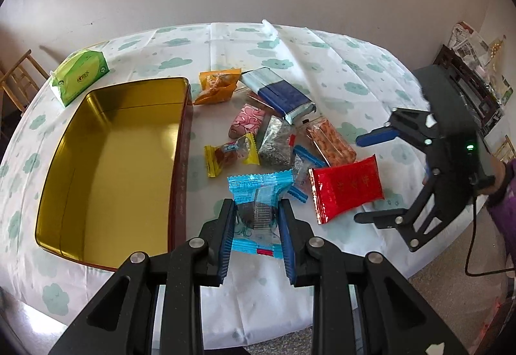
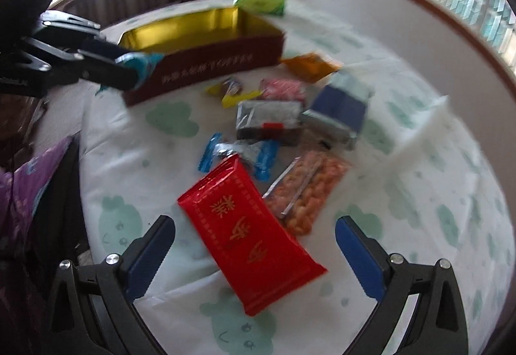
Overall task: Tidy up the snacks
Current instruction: 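Lift the blue candy with the left gripper while the right gripper grasps the red packet, then carry the red packet over the tin and open the right gripper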
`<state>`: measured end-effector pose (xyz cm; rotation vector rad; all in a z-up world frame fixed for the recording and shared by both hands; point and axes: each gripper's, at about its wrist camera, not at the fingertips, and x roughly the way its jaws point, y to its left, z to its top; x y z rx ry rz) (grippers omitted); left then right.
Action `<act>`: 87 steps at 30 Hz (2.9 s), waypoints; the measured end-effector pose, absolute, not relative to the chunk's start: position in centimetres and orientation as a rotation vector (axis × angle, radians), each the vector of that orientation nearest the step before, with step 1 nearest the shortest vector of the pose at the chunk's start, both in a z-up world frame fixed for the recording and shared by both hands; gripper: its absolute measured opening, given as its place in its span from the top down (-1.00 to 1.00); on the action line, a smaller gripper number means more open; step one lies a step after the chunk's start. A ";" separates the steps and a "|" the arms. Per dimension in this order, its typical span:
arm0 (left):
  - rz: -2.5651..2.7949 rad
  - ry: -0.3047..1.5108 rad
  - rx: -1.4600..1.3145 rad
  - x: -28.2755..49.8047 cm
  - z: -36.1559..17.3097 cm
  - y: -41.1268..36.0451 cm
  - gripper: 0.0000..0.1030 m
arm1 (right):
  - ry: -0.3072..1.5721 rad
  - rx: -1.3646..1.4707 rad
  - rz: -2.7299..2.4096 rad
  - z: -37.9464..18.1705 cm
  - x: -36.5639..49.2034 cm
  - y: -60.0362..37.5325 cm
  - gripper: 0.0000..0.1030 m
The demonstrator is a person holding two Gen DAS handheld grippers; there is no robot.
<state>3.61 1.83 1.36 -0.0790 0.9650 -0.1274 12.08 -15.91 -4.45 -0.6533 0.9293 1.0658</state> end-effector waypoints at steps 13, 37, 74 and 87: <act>-0.127 0.981 -0.112 3.8 1.4 2.9 0.53 | 1.116 -0.723 1.075 -5.8 11.2 -14.7 -0.21; -0.063 0.915 -0.093 4.3 3.1 6.3 0.53 | 0.942 -0.429 0.941 -3.2 6.0 -17.2 0.10; 0.131 1.020 0.047 17.1 -2.1 18.1 0.50 | 0.868 0.072 0.730 -1.6 11.2 -20.3 0.10; 0.202 0.897 -0.094 13.1 1.0 20.4 -0.13 | 0.840 0.102 0.851 1.2 12.7 -14.2 0.10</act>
